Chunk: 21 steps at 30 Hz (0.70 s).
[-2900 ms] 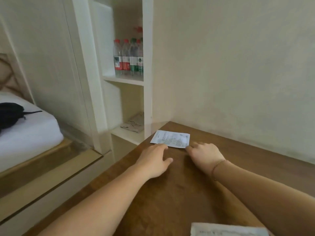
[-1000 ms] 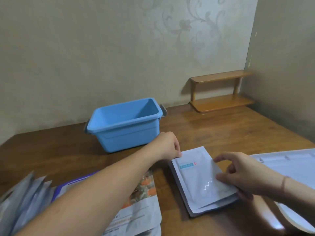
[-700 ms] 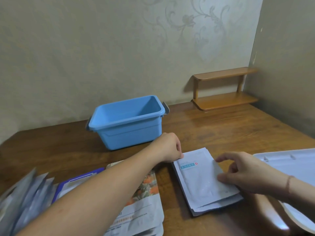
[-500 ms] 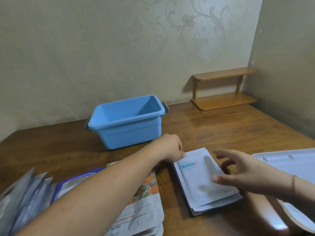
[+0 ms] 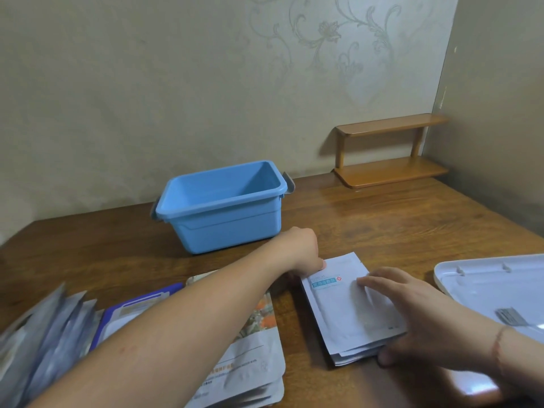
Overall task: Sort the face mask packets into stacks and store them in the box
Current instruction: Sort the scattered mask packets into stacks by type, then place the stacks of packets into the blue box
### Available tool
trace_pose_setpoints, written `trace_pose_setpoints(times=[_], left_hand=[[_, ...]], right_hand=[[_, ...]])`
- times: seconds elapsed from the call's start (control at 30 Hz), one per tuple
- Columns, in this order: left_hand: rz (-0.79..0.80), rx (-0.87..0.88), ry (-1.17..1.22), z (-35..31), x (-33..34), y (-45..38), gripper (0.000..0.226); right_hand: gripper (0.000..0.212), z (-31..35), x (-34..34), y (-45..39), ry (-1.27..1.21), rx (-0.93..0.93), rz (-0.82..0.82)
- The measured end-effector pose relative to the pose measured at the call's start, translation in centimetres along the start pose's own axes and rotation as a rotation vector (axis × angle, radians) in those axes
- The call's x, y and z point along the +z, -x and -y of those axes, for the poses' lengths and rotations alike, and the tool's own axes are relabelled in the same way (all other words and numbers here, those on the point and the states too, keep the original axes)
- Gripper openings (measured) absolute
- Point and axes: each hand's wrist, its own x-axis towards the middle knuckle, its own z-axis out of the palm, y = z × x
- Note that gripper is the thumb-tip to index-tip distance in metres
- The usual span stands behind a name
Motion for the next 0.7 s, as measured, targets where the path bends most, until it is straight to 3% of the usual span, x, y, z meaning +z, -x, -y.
trace_pose_setpoints(times=[0.17,0.3,0.37,0.43,0.57,0.7], left_hand=[[-0.086,0.012,-0.005,-0.1,-0.8,1.8,0.028],[-0.372,0.096,0.038,2.1,-4.0,6.0,0.025],[-0.504,0.11,0.087,4.7,-6.2,9.3,0.023],[-0.61,0.082,0.181,8.4,-7.9,13.1,0.019],[-0.71,-0.086,0.334,17.9,-9.1,20.3,0.019],[-0.473,-0.415,0.397,27.0,-6.8,25.9,0.026]], right_hand=[[0.127,-0.1,-0.8,0.1,-0.017,0.047,0.11],[0.101,1.5,-1.5,-0.7,0.052,-0.018,-0.113],[0.084,3.5,-1.8,-1.6,-0.142,-0.107,-0.255],[0.077,7.4,-2.2,-2.6,-0.335,-0.203,-0.269],[0.077,16.8,-1.7,-5.1,-0.754,-0.288,0.0],[0.078,25.0,0.6,-9.5,-1.016,-0.173,0.424]])
